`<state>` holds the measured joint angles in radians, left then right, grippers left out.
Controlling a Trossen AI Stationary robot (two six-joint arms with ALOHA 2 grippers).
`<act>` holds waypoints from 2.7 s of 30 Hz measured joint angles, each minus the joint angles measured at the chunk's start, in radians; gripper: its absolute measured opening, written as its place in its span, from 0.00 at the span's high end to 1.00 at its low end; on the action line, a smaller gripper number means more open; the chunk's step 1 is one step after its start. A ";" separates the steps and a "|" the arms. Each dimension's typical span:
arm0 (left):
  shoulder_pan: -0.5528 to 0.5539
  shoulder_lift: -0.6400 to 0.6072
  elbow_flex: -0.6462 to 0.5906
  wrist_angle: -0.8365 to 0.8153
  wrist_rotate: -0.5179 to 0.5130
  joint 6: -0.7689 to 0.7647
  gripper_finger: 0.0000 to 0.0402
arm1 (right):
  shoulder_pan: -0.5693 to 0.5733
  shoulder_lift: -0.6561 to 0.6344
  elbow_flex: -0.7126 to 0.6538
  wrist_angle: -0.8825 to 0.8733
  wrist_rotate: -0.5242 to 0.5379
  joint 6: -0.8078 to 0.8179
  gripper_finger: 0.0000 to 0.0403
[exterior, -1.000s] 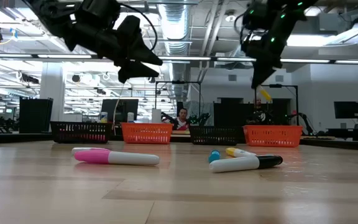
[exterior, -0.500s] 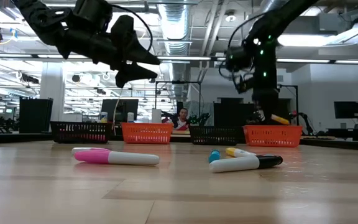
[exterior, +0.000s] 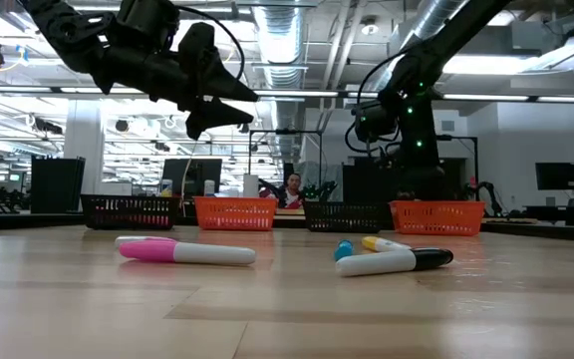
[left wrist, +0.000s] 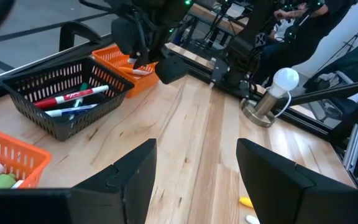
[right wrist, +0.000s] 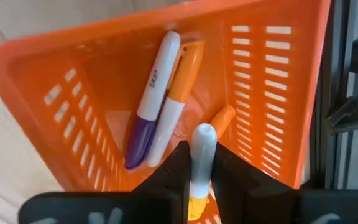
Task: Pick & Place Markers
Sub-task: Put the small yellow highlighter pen into the right orange bin
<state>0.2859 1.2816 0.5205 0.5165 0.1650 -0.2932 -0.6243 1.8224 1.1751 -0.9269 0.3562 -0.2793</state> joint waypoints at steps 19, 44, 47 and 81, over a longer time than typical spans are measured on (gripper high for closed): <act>0.000 0.000 0.000 0.001 0.000 0.000 0.45 | 0.000 -0.002 0.000 0.023 -0.101 -0.043 0.86; 0.000 0.000 -0.001 -0.004 0.000 0.000 0.45 | 0.065 -0.318 0.082 0.009 -0.116 0.110 0.76; 0.000 0.000 -0.001 -0.004 0.000 0.000 0.45 | 0.114 -0.441 0.082 0.008 -0.221 0.169 0.76; -0.005 0.000 -0.001 -0.002 0.075 0.022 0.45 | 0.852 -0.466 0.080 0.157 -0.341 0.762 0.76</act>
<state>0.2806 1.2819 0.5198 0.5140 0.2398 -0.2708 0.2273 1.3560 1.2552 -0.7697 0.0147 0.4824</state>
